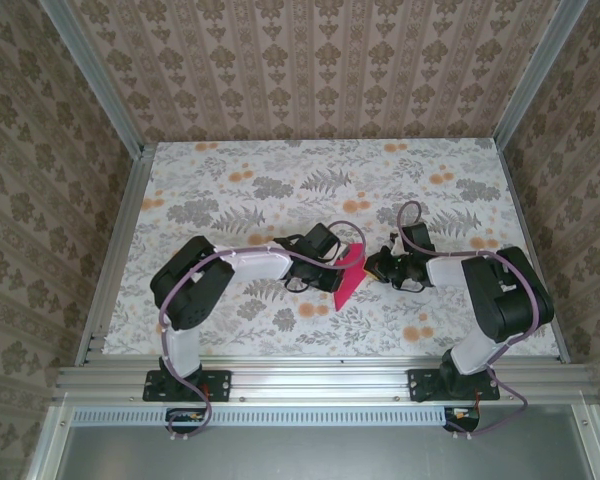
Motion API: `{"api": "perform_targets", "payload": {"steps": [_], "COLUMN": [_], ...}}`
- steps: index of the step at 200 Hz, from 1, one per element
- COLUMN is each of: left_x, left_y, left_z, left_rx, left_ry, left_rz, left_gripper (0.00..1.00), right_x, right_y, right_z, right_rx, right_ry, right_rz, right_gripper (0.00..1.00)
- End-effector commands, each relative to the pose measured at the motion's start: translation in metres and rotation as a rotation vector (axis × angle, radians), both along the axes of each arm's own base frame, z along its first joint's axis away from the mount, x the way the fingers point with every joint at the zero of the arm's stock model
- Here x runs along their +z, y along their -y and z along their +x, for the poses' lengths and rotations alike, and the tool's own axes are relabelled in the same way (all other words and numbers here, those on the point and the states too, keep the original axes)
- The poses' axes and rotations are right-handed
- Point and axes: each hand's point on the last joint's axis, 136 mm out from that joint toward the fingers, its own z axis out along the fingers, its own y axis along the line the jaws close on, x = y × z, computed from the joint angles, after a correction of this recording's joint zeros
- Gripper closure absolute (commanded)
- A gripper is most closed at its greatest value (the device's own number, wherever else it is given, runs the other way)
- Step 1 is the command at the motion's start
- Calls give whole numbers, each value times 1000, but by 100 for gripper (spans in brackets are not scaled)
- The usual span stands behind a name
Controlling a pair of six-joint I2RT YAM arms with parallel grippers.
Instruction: Fold a paper plane with a square sheet of paper (pick it up from the middle)
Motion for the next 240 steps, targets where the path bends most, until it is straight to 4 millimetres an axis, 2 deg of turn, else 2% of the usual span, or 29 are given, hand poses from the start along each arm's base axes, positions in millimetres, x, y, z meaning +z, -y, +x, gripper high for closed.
{"api": "perform_targets", "payload": {"steps": [1, 14, 26, 49, 60, 82, 94, 102, 117, 141, 179, 240], "left_x": [9, 29, 49, 77, 83, 89, 90, 88, 71, 45, 23, -5], "left_y": [-24, -25, -25, -25, -25, -18, -7, -2, 0, -7, -14, -24], "left_z": [-2, 4, 8, 12, 11, 3, -6, -10, -12, 3, 18, 14], "left_rx": [50, 71, 87, 128, 134, 109, 66, 42, 35, 108, 159, 154], "left_ry": [-13, 21, 53, 82, 82, 50, 14, -8, -32, -42, -51, -86], "left_rz": [88, 72, 43, -13, -27, -73, -116, -126, -74, 7, 34, 94], "left_gripper": [87, 70, 59, 51, 53, 77, 83, 86, 92, 98, 100, 100], "right_x": [-4, 6, 17, 37, 43, 53, 55, 56, 55, 53, 41, 28], "right_y": [5, 4, 2, 0, 1, 3, 2, 2, -1, -8, -13, -24], "right_z": [-10, -8, -5, -3, -4, -8, -12, -14, -19, -25, -31, -32], "right_rx": [32, 53, 74, 101, 100, 89, 84, 84, 92, 104, 128, 152], "right_ry": [-27, -6, 15, 48, 59, 80, 81, 79, 70, 64, 26, -11], "right_rz": [-60, -68, -66, -65, -73, -66, -56, -49, -21, 22, 34, 36], "right_gripper": [90, 90, 90, 86, 83, 75, 73, 71, 69, 65, 61, 59]}}
